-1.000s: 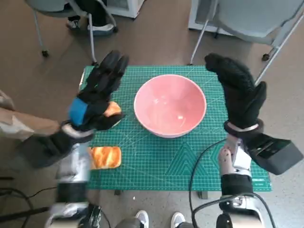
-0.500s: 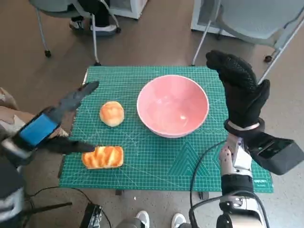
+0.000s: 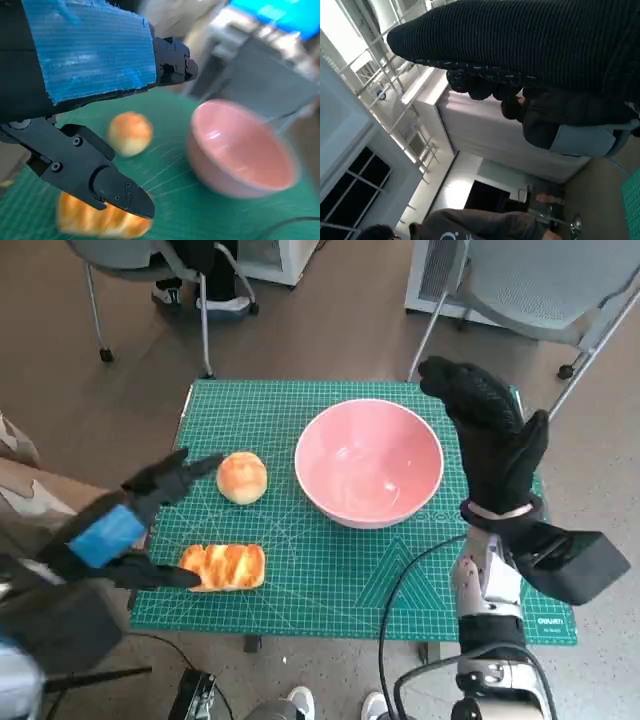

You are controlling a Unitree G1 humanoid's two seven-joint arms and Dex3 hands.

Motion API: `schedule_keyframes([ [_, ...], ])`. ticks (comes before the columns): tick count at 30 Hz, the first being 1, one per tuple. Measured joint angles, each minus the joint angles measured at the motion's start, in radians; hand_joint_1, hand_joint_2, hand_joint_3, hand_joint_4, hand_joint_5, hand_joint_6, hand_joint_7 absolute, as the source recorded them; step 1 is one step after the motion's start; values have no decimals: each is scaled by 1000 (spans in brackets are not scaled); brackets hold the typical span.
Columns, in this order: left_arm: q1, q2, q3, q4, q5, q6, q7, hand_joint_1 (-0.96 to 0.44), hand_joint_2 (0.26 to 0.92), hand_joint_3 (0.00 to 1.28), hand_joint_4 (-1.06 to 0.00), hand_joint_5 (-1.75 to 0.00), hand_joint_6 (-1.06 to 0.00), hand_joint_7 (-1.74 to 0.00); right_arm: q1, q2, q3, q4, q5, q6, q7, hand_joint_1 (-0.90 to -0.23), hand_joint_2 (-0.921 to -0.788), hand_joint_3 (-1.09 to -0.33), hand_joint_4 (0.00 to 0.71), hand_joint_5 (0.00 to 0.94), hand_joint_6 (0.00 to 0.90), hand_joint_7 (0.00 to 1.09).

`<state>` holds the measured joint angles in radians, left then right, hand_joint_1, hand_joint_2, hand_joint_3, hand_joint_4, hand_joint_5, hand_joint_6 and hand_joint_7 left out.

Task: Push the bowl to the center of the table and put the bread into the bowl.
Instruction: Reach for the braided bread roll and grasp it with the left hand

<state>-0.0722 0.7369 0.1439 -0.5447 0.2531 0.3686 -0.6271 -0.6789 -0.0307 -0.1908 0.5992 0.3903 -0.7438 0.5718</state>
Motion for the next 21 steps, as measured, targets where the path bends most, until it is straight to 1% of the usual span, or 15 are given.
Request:
schedule_keyframes([
  [3,0,7,-47,-24,59,70,-1,-213,662,7,-68,-4,-293,-41,2,-1,-1,0,0,1,3,-660,-921,-753,237,4,80,519],
  [6,0,7,-88,-27,99,102,0,-208,666,9,-80,-8,-304,-37,5,-2,-1,0,1,3,5,-660,-921,-754,237,4,79,521],
  [15,3,0,-203,-23,213,131,30,-226,671,10,-138,-19,-354,-35,15,-3,-2,-1,2,10,7,-650,-921,-755,238,4,76,528],
  [21,2,-5,-245,-11,247,147,32,-220,672,10,-167,-18,-372,-28,17,-4,-2,-4,3,16,9,-645,-921,-756,236,3,67,528],
])
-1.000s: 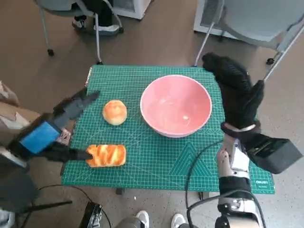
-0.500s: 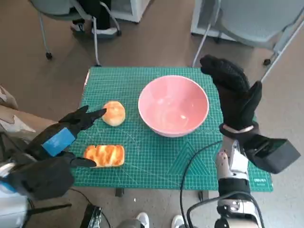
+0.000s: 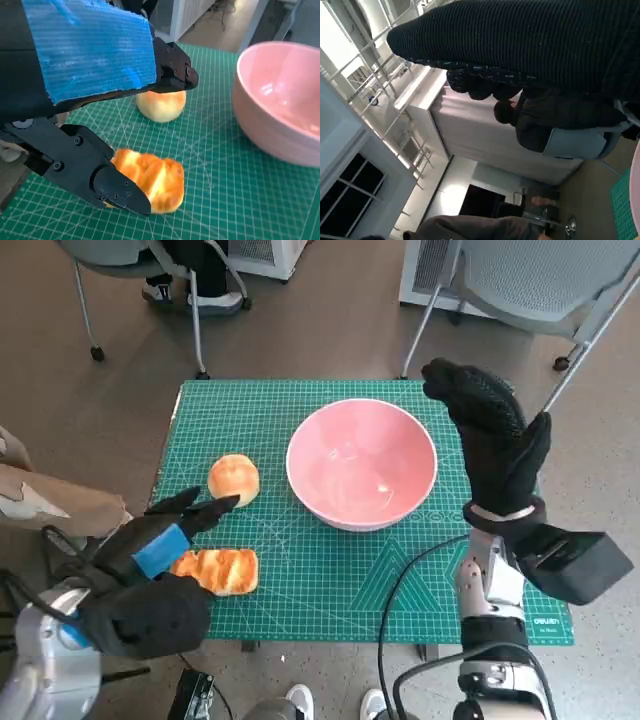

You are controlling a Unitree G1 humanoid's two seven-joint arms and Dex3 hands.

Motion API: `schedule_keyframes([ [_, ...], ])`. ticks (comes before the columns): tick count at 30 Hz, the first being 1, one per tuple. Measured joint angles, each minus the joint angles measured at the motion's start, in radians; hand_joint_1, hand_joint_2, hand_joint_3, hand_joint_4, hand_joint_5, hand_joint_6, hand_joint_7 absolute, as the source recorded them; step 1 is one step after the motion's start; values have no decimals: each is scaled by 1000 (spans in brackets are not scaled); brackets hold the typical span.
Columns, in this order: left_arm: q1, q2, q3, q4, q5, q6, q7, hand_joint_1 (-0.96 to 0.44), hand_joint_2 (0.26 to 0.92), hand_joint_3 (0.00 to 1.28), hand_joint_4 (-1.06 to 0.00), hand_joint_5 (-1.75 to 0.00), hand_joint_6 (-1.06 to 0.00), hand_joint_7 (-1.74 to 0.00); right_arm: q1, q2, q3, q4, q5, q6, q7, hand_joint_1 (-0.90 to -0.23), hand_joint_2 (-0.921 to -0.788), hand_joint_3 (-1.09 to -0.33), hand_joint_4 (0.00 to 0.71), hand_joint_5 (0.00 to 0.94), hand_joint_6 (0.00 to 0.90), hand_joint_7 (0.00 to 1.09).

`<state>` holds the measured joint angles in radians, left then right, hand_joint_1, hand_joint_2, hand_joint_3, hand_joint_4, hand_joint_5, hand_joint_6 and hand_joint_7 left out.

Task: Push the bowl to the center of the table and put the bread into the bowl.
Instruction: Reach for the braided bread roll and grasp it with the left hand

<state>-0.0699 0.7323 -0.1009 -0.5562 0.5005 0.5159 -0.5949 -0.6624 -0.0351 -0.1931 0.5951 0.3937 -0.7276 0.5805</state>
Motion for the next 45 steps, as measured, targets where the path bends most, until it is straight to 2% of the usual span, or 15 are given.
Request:
schedule_keyframes([
  [21,-18,-9,-86,79,49,17,-13,-233,677,11,-224,-6,-404,-10,16,-4,-2,-6,0,4,2,-634,-921,-770,234,1,49,533],
  [45,-109,-75,-180,294,96,34,-11,-230,677,13,-253,-3,-428,-4,18,-2,0,-22,6,28,7,-634,-921,-773,233,0,42,547],
])
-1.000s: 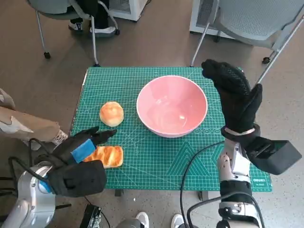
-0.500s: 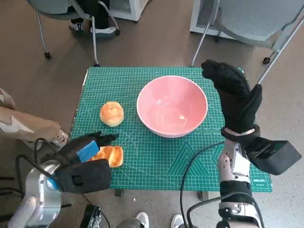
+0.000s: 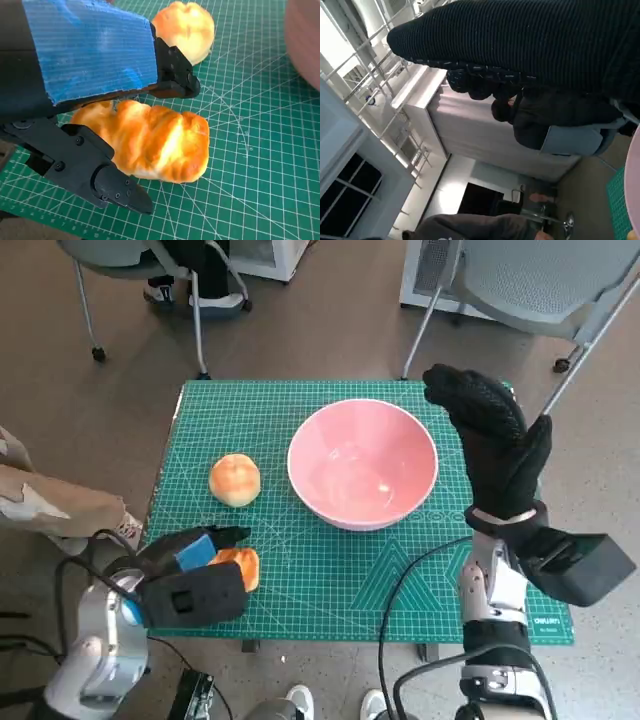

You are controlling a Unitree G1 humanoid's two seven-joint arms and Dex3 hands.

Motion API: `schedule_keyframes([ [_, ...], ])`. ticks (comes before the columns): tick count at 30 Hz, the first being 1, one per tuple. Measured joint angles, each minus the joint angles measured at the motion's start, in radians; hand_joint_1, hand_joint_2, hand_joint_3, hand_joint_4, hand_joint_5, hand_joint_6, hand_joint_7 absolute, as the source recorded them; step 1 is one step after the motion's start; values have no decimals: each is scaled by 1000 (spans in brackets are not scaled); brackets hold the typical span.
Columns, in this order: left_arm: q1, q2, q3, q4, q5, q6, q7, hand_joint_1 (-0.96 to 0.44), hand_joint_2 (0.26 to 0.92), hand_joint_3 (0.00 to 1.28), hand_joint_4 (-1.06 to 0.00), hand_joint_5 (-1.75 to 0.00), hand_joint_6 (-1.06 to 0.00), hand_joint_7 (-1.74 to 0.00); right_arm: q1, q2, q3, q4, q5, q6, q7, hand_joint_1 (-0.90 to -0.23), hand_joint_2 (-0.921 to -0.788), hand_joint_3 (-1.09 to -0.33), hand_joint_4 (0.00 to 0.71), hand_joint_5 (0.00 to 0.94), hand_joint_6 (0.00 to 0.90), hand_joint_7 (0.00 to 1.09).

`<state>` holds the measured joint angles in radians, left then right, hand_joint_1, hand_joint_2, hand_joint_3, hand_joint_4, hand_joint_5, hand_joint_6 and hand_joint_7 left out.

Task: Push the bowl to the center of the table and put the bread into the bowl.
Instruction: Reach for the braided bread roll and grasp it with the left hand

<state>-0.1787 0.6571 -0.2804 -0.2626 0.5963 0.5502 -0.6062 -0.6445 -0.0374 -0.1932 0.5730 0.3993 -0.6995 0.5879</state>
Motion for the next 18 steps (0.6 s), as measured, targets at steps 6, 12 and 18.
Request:
schedule_keyframes([
  [6,-36,-9,-14,51,8,-2,10,-222,678,13,-254,-1,-427,-1,2,0,0,-5,8,7,9,-635,-921,-772,233,0,41,549],
  [12,-67,-26,-24,113,18,-18,26,-216,680,15,-254,-1,-426,0,3,1,0,-9,21,12,13,-638,-921,-772,233,0,40,551],
  [18,-104,-38,-36,185,26,-40,43,-207,686,18,-283,-12,-441,-7,4,0,1,-11,29,18,22,-640,-921,-771,233,0,38,554],
])
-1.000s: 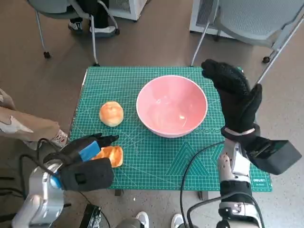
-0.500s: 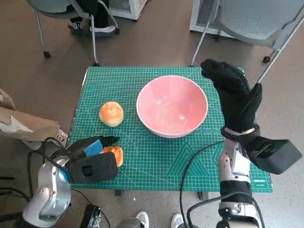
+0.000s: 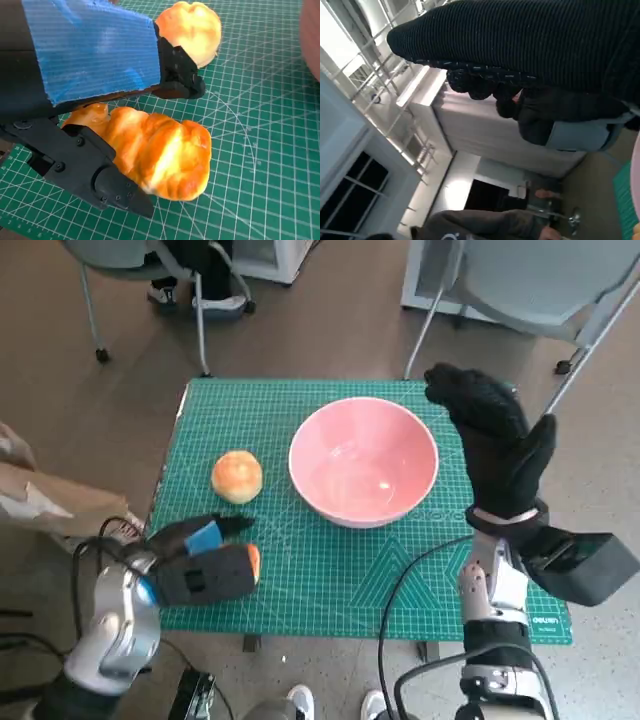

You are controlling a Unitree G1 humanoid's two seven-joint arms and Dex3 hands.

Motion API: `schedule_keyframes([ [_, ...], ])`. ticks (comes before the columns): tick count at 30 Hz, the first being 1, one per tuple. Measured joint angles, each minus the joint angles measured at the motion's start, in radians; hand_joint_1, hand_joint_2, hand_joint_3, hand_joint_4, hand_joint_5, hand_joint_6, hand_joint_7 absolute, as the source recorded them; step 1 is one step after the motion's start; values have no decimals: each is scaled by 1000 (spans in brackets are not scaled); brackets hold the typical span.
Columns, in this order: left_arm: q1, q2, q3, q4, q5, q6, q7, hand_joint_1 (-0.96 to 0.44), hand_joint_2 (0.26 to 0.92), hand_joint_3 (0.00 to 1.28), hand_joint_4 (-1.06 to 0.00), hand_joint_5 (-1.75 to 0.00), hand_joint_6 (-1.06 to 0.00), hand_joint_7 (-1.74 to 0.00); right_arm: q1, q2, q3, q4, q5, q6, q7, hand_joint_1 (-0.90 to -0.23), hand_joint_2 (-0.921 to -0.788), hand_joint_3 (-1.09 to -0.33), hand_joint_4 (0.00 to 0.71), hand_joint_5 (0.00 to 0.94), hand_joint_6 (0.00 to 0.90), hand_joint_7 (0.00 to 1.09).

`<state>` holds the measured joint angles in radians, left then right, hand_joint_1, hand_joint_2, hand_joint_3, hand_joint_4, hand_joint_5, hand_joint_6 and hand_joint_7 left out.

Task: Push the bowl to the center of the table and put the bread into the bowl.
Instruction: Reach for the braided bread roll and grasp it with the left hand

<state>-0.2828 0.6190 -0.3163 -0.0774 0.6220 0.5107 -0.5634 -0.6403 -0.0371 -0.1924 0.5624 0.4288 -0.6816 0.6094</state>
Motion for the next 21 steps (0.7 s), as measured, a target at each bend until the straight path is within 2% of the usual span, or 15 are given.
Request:
schedule_keyframes([
  [3,-14,-6,-8,34,6,-5,11,-169,695,23,-332,-26,-472,-17,0,0,0,-1,0,0,3,-640,-921,-771,233,0,38,555],
  [5,-20,-10,-13,54,9,-8,22,-86,713,43,-544,-64,-548,-21,1,0,0,-2,0,0,5,-640,-921,-771,233,0,37,555],
  [6,-23,-13,-15,62,10,-10,29,-75,715,47,-577,-63,-560,-19,1,0,0,-3,0,0,6,-640,-921,-771,233,0,37,556],
  [7,-24,-16,-18,71,12,-12,36,89,781,50,-637,-459,-613,-30,1,0,0,-4,0,0,6,-640,-921,-771,233,0,37,556],
  [8,-26,-18,-20,78,14,-17,46,193,831,48,-664,-724,-648,-34,1,0,0,-5,0,0,6,-640,-921,-771,233,0,37,557],
  [9,-26,-21,-21,87,18,-23,59,231,847,48,-676,-821,-682,-46,1,0,0,-6,0,0,6,-640,-921,-771,233,0,37,557],
  [11,-26,-25,-21,100,30,-41,96,320,881,58,-703,-1048,-844,-119,2,0,0,-9,0,0,6,-640,-921,-771,233,0,36,558],
  [12,-25,-25,-21,107,35,-54,119,258,889,54,-698,-1109,-827,-260,2,0,0,-11,0,0,6,-641,-921,-770,232,0,37,558],
  [13,-23,-25,-20,111,39,-68,141,168,897,62,-682,-1207,-793,-476,2,0,0,-12,0,0,6,-641,-921,-769,231,0,37,559],
  [15,-18,-25,-18,118,42,-94,175,72,897,71,-672,-1302,-785,-675,3,0,0,-14,0,0,7,-641,-921,-769,228,0,35,559],
  [21,0,-16,-7,116,37,-161,207,11,903,78,-653,-1365,-759,-834,4,-1,0,-18,0,1,9,-641,-921,-770,224,0,31,560],
])
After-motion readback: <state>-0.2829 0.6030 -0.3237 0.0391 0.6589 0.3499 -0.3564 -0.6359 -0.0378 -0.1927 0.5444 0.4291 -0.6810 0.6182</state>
